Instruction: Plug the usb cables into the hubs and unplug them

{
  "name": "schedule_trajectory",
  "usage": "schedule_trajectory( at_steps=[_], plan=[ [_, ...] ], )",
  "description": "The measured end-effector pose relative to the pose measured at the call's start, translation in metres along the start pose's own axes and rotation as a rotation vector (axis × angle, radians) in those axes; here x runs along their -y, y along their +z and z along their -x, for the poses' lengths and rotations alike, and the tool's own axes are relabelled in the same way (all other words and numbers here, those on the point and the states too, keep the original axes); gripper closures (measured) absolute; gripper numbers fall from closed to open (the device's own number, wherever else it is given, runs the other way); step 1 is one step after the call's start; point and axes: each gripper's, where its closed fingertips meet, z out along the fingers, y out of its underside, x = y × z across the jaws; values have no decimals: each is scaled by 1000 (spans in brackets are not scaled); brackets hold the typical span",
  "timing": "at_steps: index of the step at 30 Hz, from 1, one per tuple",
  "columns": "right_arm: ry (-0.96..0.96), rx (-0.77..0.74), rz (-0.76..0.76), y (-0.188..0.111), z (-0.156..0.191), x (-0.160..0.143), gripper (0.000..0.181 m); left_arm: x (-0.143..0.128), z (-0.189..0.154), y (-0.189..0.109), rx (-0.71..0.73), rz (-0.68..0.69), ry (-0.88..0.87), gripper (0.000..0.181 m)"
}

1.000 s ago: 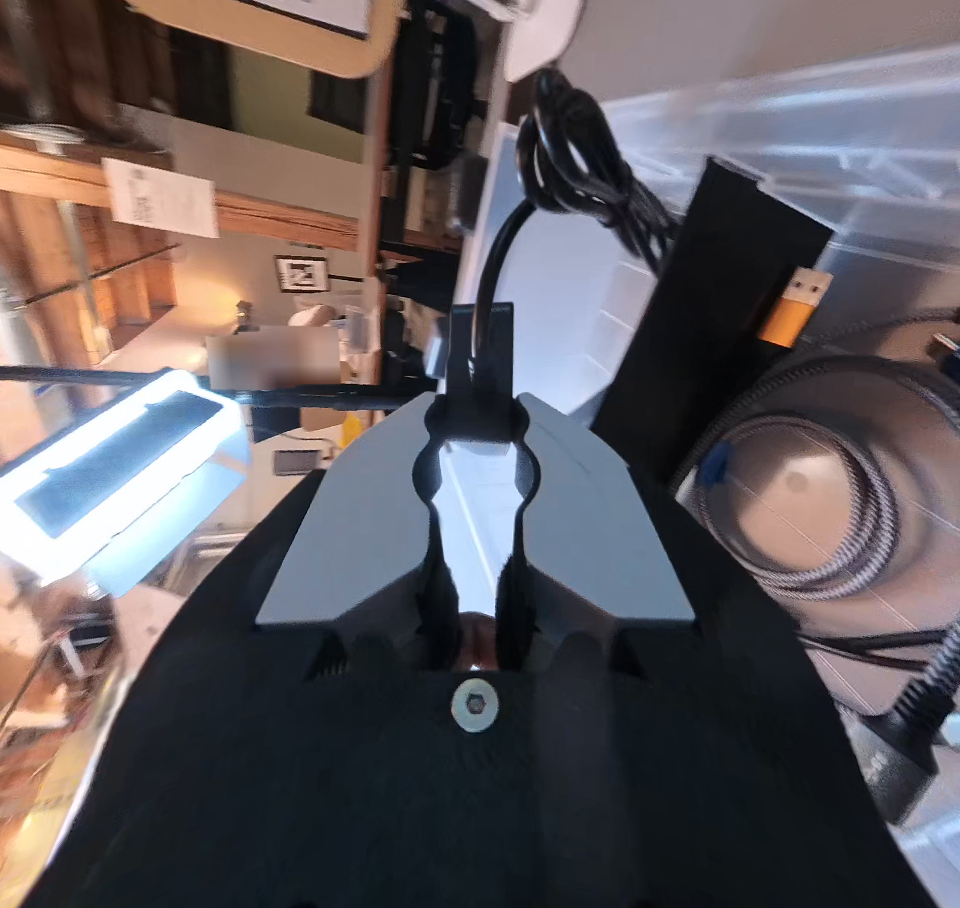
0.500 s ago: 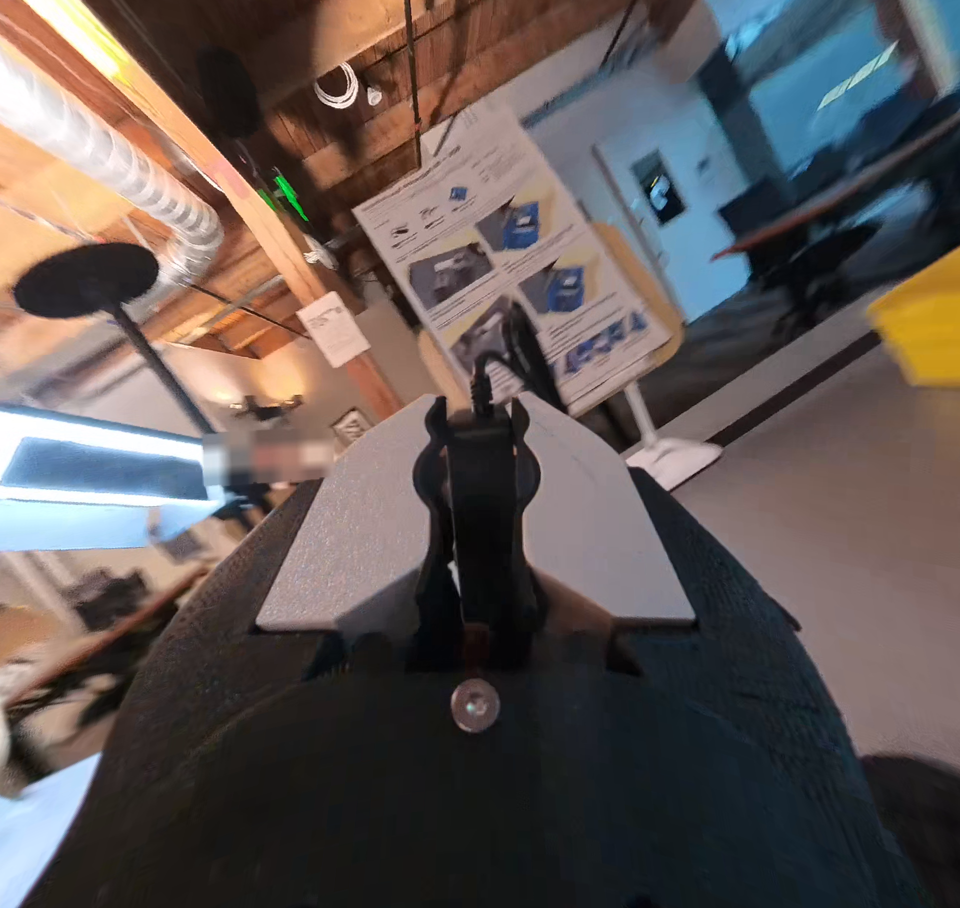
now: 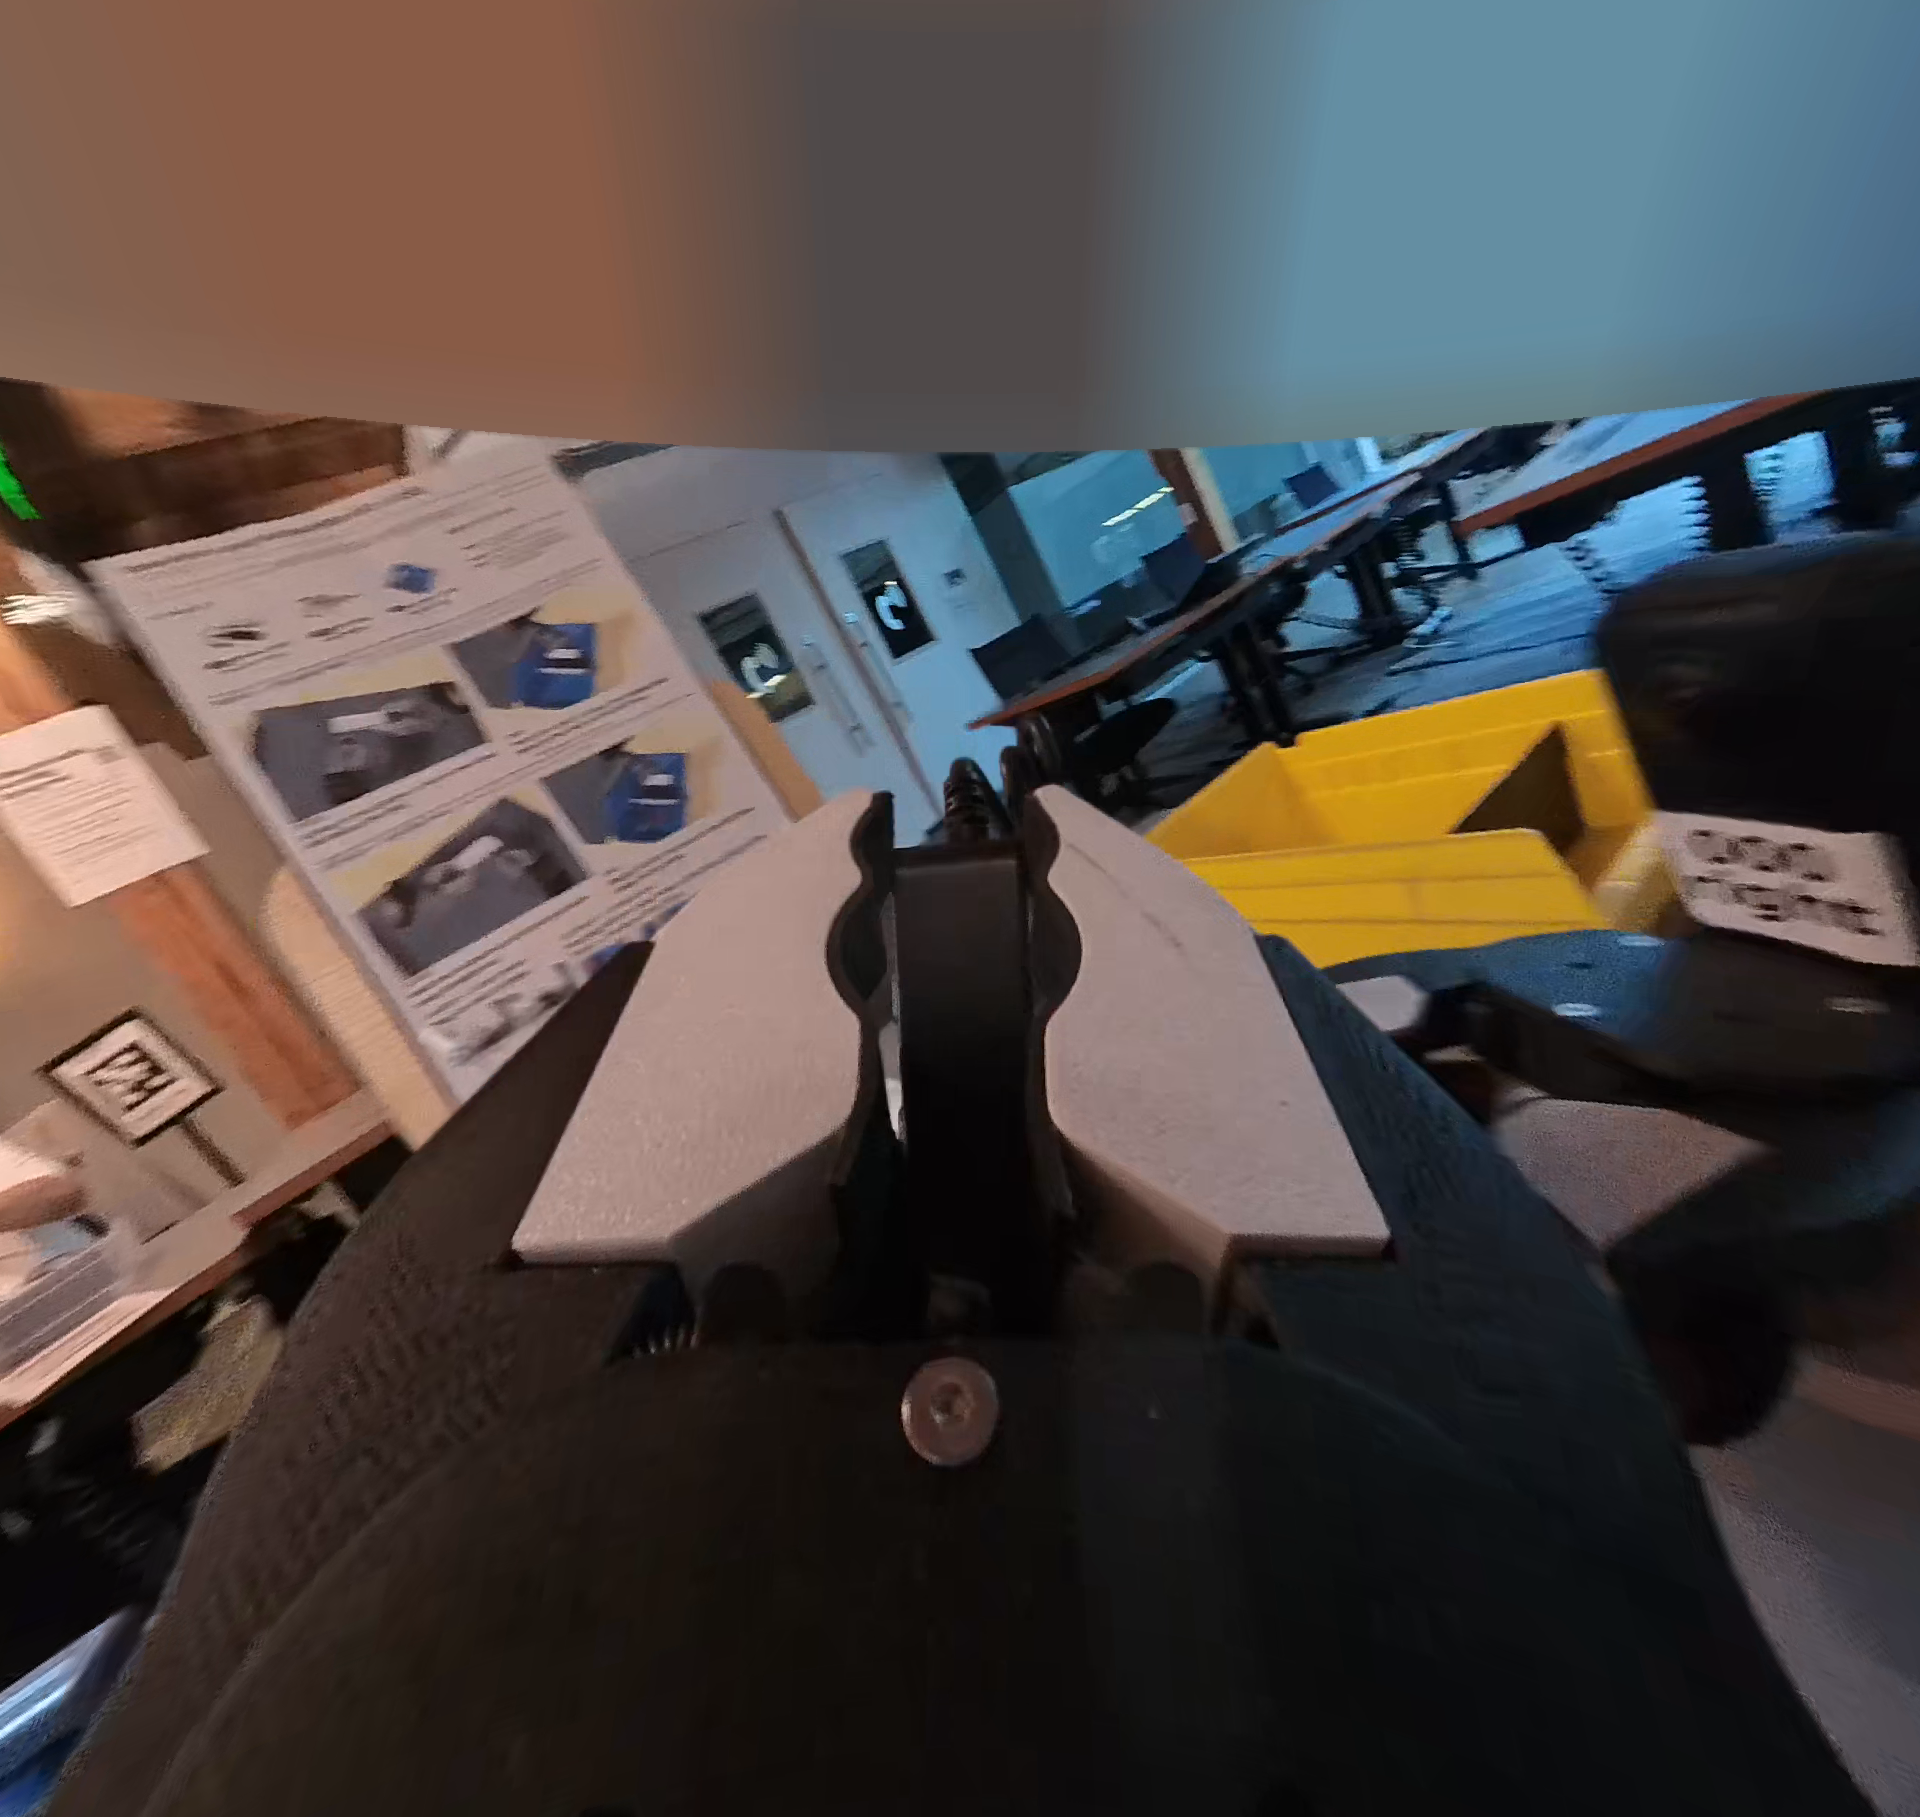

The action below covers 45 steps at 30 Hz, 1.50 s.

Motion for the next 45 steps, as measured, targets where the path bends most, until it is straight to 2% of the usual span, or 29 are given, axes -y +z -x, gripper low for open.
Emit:
schedule_trajectory(
  at_steps=[3, 6, 9, 10, 13, 15, 18, 20, 22, 24, 28, 31, 34, 36, 41, 43, 45],
  plan=[
    [54, 15, -23, -3, -1, 1, 110, 1, -32, 7, -121, 10, -15, 157],
    [39, 37, -13, -9, 1, -1, 123, 1, -59, 9, -244, 41, -27, 158],
    [0, 38, -20, -19, -1, 0, 124, 3, -69, 7, -307, 39, 20, 156],
    [2, 60, -38, -23, 0, 2, 124, 10, -70, 4, -329, 1, -11, 147],
    [29, 163, -148, -45, 0, 21, 124, 19, -56, -8, -351, -58, -167, 123],
    [12, 259, -218, -61, 6, 35, 124, 2, -53, -17, -416, -11, -311, 119],
    [-67, 390, -224, -75, 21, 42, 124, -27, -81, -31, -634, 114, -608, 118],
    [-104, 453, -200, -78, 30, 40, 124, -40, -109, -41, -771, 183, -673, 118],
    [-102, 510, -203, -82, 37, 40, 124, -56, -129, -46, -828, 248, -558, 117],
    [-83, 553, -217, -86, 42, 42, 124, -56, -137, -47, -850, 201, -455, 123],
    [-72, 589, -212, -92, 42, 43, 124, -50, -141, -43, -823, 102, -404, 123],
    [-40, 671, -185, -97, 51, 39, 124, -50, -156, -50, -924, 126, -432, 123],
    [-66, 678, -166, -97, 52, 37, 124, -53, -160, -50, -923, 136, -409, 125],
    [-98, 622, -127, -95, 44, 35, 125, -56, -154, -47, -878, 150, -382, 125],
    [-108, 387, -131, -111, 3, 55, 123, -82, -124, -35, -648, 252, -104, 125],
    [-137, 301, 1, -120, -15, 49, 118, -95, -119, -34, -604, 312, -7, 125],
    [-268, 203, 250, -136, -33, 29, 111, -111, -116, -32, -576, 394, 81, 125]
  ],
)
